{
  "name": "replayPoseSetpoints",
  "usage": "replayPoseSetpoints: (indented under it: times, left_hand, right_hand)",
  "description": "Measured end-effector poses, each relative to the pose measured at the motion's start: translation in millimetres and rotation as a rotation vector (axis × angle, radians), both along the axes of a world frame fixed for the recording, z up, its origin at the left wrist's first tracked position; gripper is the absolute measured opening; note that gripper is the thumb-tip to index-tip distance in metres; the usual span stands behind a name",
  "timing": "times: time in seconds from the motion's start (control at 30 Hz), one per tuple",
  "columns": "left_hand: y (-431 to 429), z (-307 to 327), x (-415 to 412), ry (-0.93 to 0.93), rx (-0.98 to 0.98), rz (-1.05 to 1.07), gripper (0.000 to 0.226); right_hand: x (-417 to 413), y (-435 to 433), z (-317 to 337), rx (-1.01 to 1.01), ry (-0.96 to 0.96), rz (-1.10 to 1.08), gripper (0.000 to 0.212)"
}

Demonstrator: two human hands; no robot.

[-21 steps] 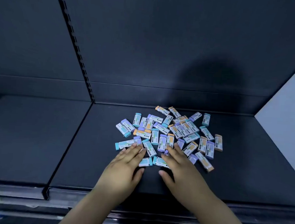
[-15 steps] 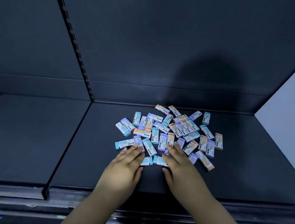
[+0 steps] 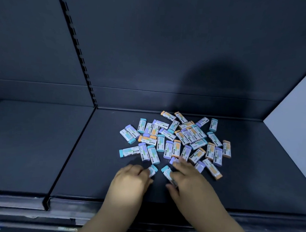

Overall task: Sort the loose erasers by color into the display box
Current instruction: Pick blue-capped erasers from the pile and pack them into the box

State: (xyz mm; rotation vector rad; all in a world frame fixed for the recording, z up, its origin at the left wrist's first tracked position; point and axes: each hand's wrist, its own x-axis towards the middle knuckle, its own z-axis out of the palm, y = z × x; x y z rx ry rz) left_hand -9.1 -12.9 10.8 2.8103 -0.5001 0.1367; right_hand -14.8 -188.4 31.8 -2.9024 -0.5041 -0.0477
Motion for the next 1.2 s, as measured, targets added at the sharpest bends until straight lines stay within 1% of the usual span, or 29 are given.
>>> replayPoseSetpoints:
  times: [0.03,0.1,0.13,0.17,0.2,0.27,0.37,0.43,0.53,0.57,0.6,0.67,0.77,0.87,0.93,1.0,1.1,1.2]
  left_hand:
    - [-1,3,0,0.021,-0.026,-0.021,0.027]
    - [-2,11,0,0.073,-0.074,-0.05,0.026]
    - [-2,18,-1,0.123,-0.09,-0.044,0.028]
    - [-2,20,-1,0.179,-0.066,-0.045,0.032]
    - [2,19,-1,0.179,-0.044,-0.069,0.037]
    - [4,22,-3,0.23,-0.041,-0.1,0.04]
    - [0,25,0,0.204,-0.01,-0.101,0.037]
    - [-5,22,1,0.195,0.032,-0.079,0.034]
    - [-7,15,4,0.166,0.073,-0.103,0.025]
    - [-7,17,6,0.13,0.064,-0.103,0.028]
    - [-9,21,7,0.156,0.062,-0.098,0.035]
    - [-7,21,9,0.122,0.1,-0.094,0.055]
    - [-6,26,19,0.186,0.107,-0.116,0.07]
    - [-6,28,27,0.318,0.019,-0.133,0.076]
    - [-4,28,32,0.351,0.001,-0.135,0.08]
    - [-4,29,35,0.376,-0.023,-0.123,0.08]
    - [-6,30,36,0.418,0.005,-0.096,0.078]
    - [-7,30,35,0.438,0.021,-0.07,0.077]
  right_hand:
    - [0,-2,4,0.016,0.058,0.057,0.038]
    - [-2,-6,5,0.008,0.099,0.192,0.046]
    - [-2,-6,8,-0.055,0.111,0.211,0.051]
    - [-4,-5,12,-0.096,0.093,0.19,0.058]
    - [-5,-5,7,-0.065,0.051,0.154,0.061]
    - [-6,-8,-10,0.011,-0.049,0.119,0.058]
    - [-5,-4,-20,0.121,-0.007,0.068,0.043]
    - [-3,-1,-21,0.139,-0.016,0.039,0.035]
    - [-1,-1,-18,0.187,-0.011,0.057,0.035]
    - [0,-4,-15,0.179,-0.005,0.068,0.038]
    - [2,-7,-11,0.165,0.014,0.073,0.041]
    - [8,-12,1,0.153,0.032,0.065,0.052]
    - [17,-19,10,0.09,0.121,0.095,0.067]
    - [28,-21,16,0.023,0.206,0.12,0.072]
    - [34,-20,20,-0.006,0.254,0.141,0.071]
    - [38,-19,24,-0.048,0.243,0.159,0.072]
    - [40,-18,28,-0.11,0.216,0.184,0.075]
    - [43,-15,27,-0.088,0.211,0.173,0.077]
